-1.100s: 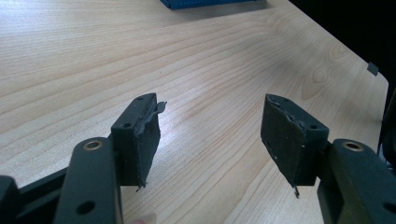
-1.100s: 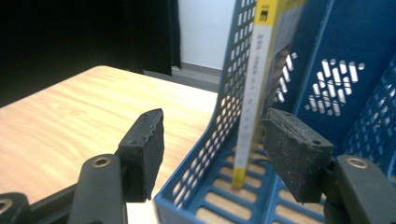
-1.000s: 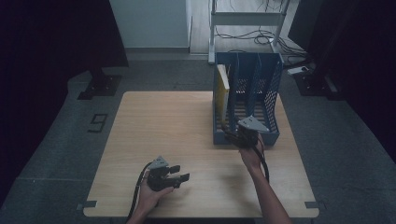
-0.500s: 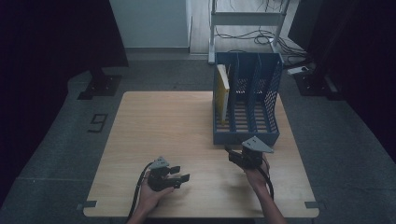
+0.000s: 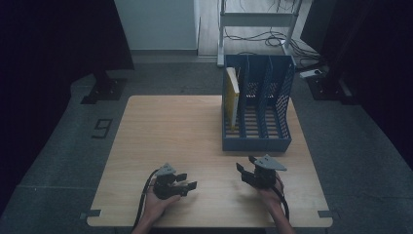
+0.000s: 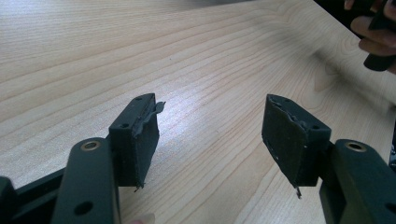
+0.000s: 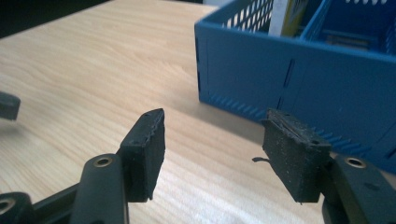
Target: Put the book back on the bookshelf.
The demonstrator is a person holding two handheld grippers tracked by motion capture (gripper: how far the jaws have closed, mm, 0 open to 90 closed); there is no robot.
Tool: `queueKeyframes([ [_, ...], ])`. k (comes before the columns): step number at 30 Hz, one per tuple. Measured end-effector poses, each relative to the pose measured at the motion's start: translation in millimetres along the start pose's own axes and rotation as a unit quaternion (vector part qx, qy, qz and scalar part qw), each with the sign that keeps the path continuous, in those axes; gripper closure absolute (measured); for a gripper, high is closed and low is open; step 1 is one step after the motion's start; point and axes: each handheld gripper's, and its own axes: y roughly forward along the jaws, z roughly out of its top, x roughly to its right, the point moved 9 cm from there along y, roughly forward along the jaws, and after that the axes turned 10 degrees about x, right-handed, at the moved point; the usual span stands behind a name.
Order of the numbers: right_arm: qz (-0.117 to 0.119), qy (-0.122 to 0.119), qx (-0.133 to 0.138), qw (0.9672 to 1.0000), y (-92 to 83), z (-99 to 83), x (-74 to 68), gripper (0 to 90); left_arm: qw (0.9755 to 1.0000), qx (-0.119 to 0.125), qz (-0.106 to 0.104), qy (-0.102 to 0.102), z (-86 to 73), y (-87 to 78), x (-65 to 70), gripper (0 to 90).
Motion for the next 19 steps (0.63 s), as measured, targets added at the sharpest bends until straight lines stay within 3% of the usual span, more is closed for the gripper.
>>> queueKeyframes([
  [9, -0.001, 0.003, -0.02, 0.9998, -0.9, -12.7, 1.9, 39.2, 1.0, 0.001, 0.0, 0.0, 0.8, -0.7, 0.0, 36.1],
  [19, 0.0, 0.005, -0.022, 0.9998, -1.3, -13.8, 2.0, 39.1, 1.0, -0.001, 0.0, 0.0, 0.4, -0.3, -0.5, 36.0],
])
